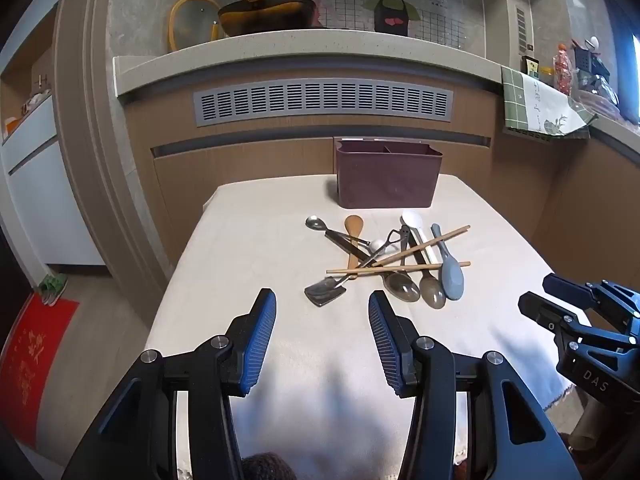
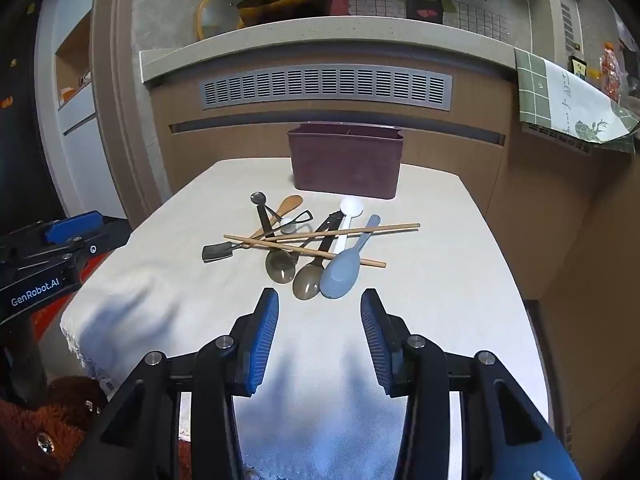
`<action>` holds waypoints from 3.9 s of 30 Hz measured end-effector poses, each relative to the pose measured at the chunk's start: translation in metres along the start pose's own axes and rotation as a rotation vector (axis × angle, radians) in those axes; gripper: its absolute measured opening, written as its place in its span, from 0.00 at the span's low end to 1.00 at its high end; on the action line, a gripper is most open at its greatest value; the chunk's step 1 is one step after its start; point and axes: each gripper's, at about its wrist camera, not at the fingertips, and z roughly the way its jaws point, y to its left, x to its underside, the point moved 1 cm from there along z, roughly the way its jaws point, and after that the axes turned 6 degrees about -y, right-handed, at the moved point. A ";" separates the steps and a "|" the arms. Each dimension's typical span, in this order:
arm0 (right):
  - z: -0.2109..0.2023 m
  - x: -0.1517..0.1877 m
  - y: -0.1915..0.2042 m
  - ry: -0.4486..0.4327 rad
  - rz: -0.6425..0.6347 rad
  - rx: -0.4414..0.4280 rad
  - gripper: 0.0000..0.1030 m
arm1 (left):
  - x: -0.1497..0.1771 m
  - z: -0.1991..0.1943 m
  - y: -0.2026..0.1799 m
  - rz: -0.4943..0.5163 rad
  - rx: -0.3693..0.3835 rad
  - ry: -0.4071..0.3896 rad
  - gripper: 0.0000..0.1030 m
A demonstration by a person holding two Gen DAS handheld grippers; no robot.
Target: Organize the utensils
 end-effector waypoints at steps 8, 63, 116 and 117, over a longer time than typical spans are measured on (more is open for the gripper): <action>-0.005 -0.005 -0.001 0.010 0.027 -0.016 0.39 | 0.001 -0.001 0.001 -0.016 0.007 0.007 0.48; 0.002 -0.001 -0.001 0.032 0.011 -0.006 0.39 | 0.004 0.006 0.003 -0.031 0.030 0.030 0.48; 0.112 -0.076 -0.032 0.100 -0.143 -0.182 0.38 | -0.048 0.160 0.047 -0.072 0.164 0.152 0.48; 0.117 -0.074 -0.032 0.106 -0.158 -0.182 0.38 | -0.046 0.165 0.042 -0.065 0.196 0.175 0.48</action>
